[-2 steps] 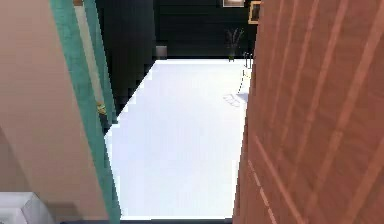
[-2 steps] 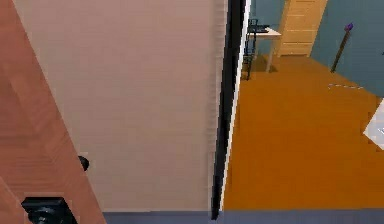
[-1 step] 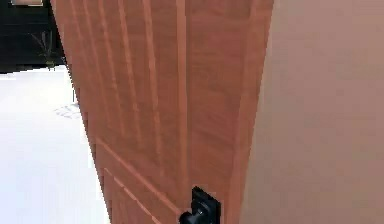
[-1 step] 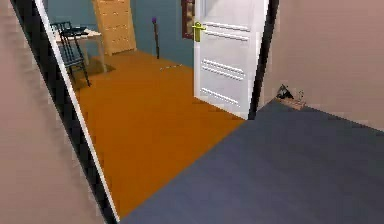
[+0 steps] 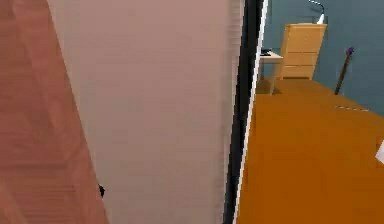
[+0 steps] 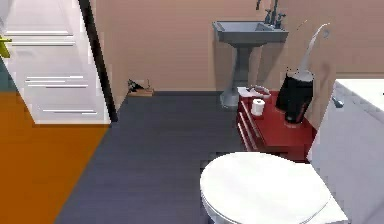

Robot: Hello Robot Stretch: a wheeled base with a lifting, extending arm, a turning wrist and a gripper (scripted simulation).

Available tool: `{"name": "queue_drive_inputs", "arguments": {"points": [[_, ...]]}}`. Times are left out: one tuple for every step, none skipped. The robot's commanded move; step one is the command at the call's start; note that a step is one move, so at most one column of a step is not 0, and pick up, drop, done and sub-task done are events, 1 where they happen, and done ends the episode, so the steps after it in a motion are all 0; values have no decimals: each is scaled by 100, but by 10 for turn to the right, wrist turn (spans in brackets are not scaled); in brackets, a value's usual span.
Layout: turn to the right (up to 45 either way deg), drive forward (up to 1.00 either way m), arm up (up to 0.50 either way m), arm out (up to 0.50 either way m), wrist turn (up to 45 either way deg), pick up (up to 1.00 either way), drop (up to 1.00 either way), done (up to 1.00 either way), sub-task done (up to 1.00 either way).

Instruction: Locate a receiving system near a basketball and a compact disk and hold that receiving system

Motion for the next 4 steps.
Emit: {"name": "queue_drive_inputs", "arguments": {"points": [[450, 0, 0, 0, 0, 0, 0, 0, 0], [420, 0, 0, 0, 0, 0, 0, 0, 0], [0, 15, 0, 0, 0, 0, 0, 0, 0], [450, 0, 0, 0, 0, 0, 0, 0, 0]]}}
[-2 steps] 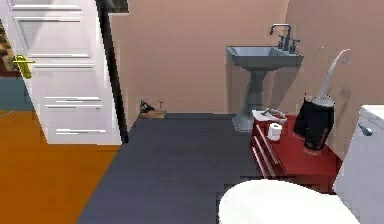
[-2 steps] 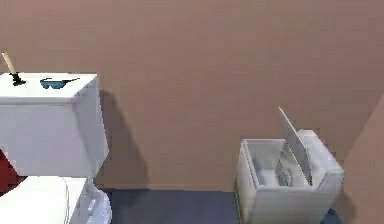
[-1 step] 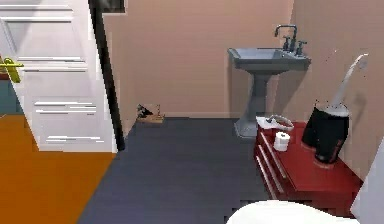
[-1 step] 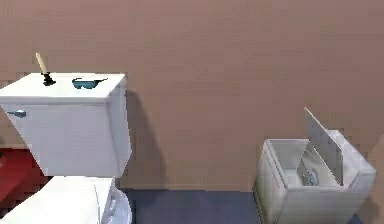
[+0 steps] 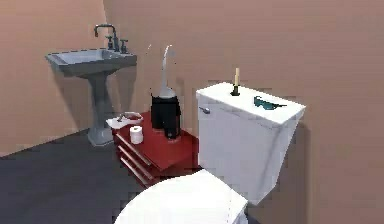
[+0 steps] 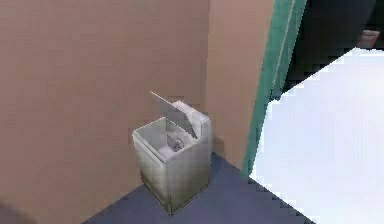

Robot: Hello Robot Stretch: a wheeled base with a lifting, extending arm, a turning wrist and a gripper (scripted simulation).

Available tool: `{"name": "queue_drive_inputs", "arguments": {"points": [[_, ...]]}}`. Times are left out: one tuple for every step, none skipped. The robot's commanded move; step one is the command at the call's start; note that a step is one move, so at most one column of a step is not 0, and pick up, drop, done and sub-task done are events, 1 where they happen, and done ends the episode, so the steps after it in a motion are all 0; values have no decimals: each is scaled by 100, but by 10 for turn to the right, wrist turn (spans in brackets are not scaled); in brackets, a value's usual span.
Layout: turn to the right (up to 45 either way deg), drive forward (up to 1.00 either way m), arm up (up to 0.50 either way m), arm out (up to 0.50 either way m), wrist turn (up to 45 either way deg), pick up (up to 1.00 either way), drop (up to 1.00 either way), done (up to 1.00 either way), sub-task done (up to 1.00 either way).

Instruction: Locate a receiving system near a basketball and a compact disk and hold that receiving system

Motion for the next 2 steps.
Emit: {"name": "queue_drive_inputs", "arguments": {"points": [[450, 0, 0, 0, 0, 0, 0, 0, 0], [450, 0, 0, 0, 0, 0, 0, 0, 0]]}}
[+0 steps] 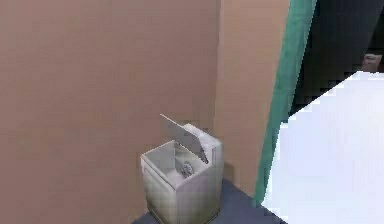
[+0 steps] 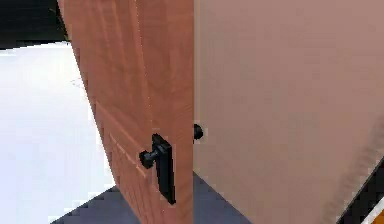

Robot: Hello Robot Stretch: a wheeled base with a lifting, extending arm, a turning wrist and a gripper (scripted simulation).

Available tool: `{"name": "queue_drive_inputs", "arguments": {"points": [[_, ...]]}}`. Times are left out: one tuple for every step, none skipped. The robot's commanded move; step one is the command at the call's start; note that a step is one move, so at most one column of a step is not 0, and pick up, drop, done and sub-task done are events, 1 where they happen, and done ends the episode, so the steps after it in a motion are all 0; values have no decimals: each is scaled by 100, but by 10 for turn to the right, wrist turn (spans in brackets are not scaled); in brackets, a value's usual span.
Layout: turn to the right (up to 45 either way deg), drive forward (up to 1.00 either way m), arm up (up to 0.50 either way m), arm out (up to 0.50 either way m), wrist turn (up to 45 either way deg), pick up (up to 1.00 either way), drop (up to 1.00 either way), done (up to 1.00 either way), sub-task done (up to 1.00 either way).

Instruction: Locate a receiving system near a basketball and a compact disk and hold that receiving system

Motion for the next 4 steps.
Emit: {"name": "queue_drive_inputs", "arguments": {"points": [[360, 0, 0, 0, 0, 0, 0, 0, 0], [0, 45, 0, 0, 0, 0, 0, 0, 0], [-450, 0, 0, 0, 0, 0, 0, 0, 0], [-330, 0, 0, 0, 0, 0, 0, 0, 0]]}}
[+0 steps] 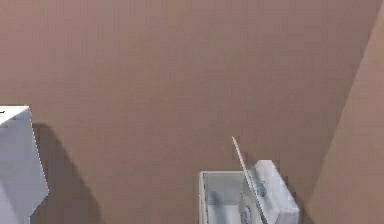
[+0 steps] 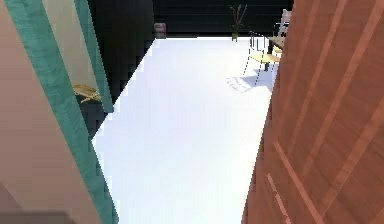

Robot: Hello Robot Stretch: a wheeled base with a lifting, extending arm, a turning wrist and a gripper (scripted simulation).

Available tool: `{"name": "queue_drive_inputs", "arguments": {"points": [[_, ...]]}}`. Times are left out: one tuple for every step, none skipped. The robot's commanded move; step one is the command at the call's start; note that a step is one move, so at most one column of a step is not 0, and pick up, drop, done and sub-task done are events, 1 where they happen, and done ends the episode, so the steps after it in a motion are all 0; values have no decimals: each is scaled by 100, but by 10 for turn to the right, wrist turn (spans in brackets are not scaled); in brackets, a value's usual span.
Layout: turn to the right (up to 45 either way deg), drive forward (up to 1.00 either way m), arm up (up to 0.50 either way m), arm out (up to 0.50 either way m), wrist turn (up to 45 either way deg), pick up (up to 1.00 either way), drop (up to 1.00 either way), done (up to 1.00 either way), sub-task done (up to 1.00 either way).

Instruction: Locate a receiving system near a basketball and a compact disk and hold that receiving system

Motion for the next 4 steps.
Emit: {"name": "queue_drive_inputs", "arguments": {"points": [[0, 15, 0, 0, 0, 0, 0, 0, 0], [450, 0, 0, 0, 0, 0, 0, 0, 0], [450, 0, 0, 0, 0, 0, 0, 0, 0], [120, 0, 0, 0, 0, 0, 0, 0, 0]]}}
